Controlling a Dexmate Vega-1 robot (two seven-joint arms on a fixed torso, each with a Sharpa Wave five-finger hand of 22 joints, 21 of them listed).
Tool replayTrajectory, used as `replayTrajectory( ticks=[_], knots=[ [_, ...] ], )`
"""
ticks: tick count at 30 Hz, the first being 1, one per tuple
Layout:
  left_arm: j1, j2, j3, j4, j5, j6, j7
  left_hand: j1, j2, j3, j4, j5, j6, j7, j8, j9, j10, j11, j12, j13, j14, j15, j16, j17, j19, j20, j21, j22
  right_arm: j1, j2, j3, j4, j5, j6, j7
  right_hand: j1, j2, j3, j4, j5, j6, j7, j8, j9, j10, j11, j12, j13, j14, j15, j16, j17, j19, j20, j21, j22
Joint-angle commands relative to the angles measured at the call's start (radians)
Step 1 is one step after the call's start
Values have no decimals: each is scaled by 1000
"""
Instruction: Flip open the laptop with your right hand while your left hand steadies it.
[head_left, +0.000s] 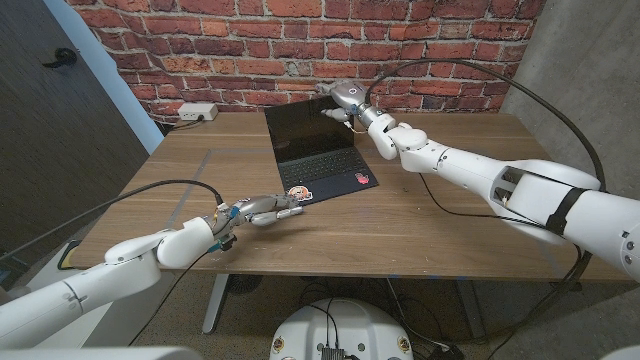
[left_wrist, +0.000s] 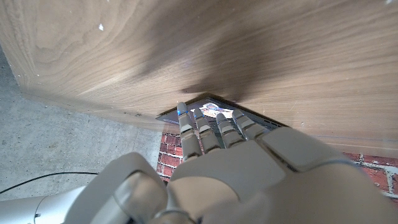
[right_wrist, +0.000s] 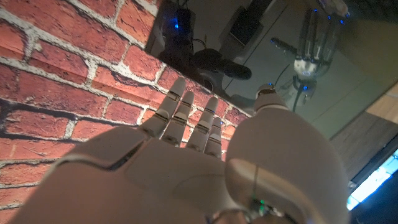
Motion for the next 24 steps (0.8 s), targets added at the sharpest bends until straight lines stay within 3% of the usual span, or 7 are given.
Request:
replayTrajectory(
  ticks=[1,10,14,18,24],
  knots=[
    [-32,-13,10,27,10,-24,-12,4,4,0,-7,8,11,-1,4,1,6,-1,7,-1,-3,-101,6,2,-6,-27,3,-1,-109,-114,129,-320,-33,8,179,-33,-8,-17,10,2,5,11,7,-1,-4,8,-6,-6,0,-151,1,0,6,-61,-6,0],
    [-19,-17,-8,18,12,-7,20,5,5,1,-7,8,-7,1,-3,1,-2,3,4,-1,-3,-102,6,2,-7,-27,2,-1,-205,-120,236,-420,16,3,207,-96,4,-37,42,10,39,11,19,-1,4,21,-10,-22,5,-141,4,-6,11,-52,-18,0],
    [3,-14,-37,8,6,5,62,5,6,1,-7,8,-12,-1,-4,2,-5,6,3,-1,-4,-103,6,2,-7,-27,2,-1,-249,-119,275,-458,34,-12,202,-117,14,-40,50,16,53,5,21,-1,50,2,5,-32,55,-145,20,-14,42,-35,-17,1],
    [14,-12,-57,7,-7,0,85,5,7,1,-7,9,-13,-1,-4,2,-6,7,3,-1,-4,-105,6,2,-7,-28,2,-1,-275,-119,297,-483,40,-26,213,-124,18,-41,51,18,86,-1,31,-2,77,-4,13,-38,87,-155,28,-20,58,-38,-18,1],
    [10,-11,-73,24,-23,-45,97,5,9,2,-6,9,-10,1,-3,2,-6,7,3,-1,-4,-104,6,2,-7,-31,3,-1,-304,-110,324,-515,48,-59,226,-112,13,-37,36,22,118,-6,38,-3,96,-22,17,-46,113,-167,29,-31,78,-48,-19,1]
  ],
)
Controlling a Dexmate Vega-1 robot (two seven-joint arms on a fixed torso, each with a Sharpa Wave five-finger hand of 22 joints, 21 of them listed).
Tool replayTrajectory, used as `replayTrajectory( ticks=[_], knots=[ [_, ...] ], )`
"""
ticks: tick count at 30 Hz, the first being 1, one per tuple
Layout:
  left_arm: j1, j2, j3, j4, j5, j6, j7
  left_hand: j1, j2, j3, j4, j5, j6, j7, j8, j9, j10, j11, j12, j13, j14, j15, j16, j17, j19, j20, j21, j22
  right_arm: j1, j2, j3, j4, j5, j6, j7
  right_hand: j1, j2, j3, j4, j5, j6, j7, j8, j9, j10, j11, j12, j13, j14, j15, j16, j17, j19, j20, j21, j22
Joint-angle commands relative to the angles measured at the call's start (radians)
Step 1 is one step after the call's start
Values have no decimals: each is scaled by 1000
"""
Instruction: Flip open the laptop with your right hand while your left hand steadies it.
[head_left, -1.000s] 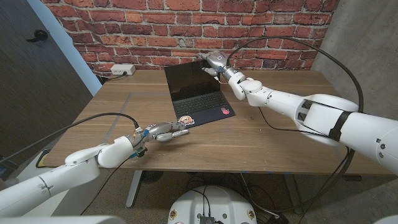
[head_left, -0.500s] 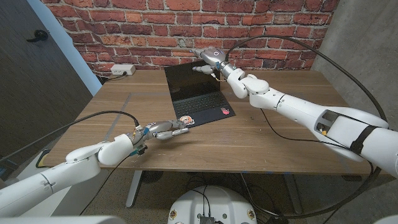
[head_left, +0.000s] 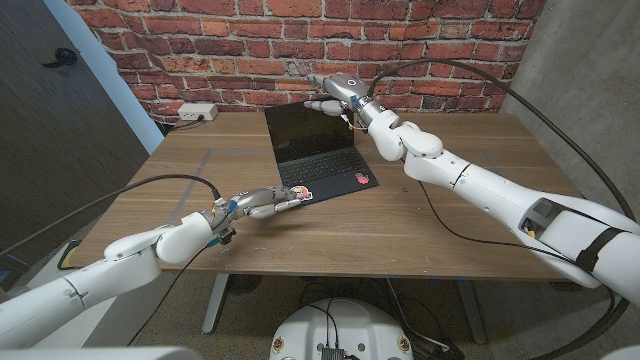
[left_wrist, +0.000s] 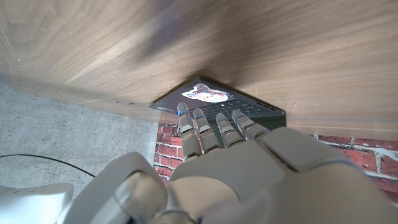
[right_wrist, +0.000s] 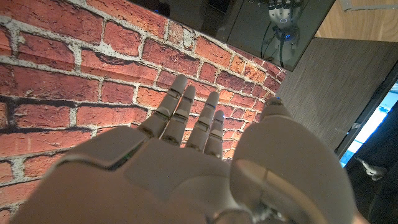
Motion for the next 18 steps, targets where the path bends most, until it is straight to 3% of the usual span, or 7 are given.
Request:
replayTrajectory(
  ticks=[1,8,18],
  knots=[
    [14,3,-48,14,-27,-52,49,3,6,2,-6,9,-2,0,2,2,-2,3,3,-1,-4,-105,6,2,-7,-31,3,-1,-85,1,81,-100,28,-56,36,2,-5,5,-7,9,17,1,7,2,14,-4,8,-1,16,-164,8,-4,14,-52,-4,1],
    [-10,-9,-50,70,-21,-147,61,3,8,3,-6,9,-1,-1,3,2,-1,4,4,-1,-4,-105,6,2,-5,-33,3,-1,-119,1,101,-138,32,-104,46,-1,-6,4,-7,10,25,0,7,2,7,3,3,-4,21,-164,7,-7,20,-54,-5,1],
    [-21,-58,-37,78,4,-107,68,4,10,4,-6,9,0,-1,4,2,0,4,4,-1,-2,-106,6,2,-4,-33,3,-1,-107,-30,108,-113,61,-39,85,-26,10,1,6,9,18,2,-3,1,-10,5,-7,-12,54,-174,16,-9,17,-37,-14,3]
  ],
)
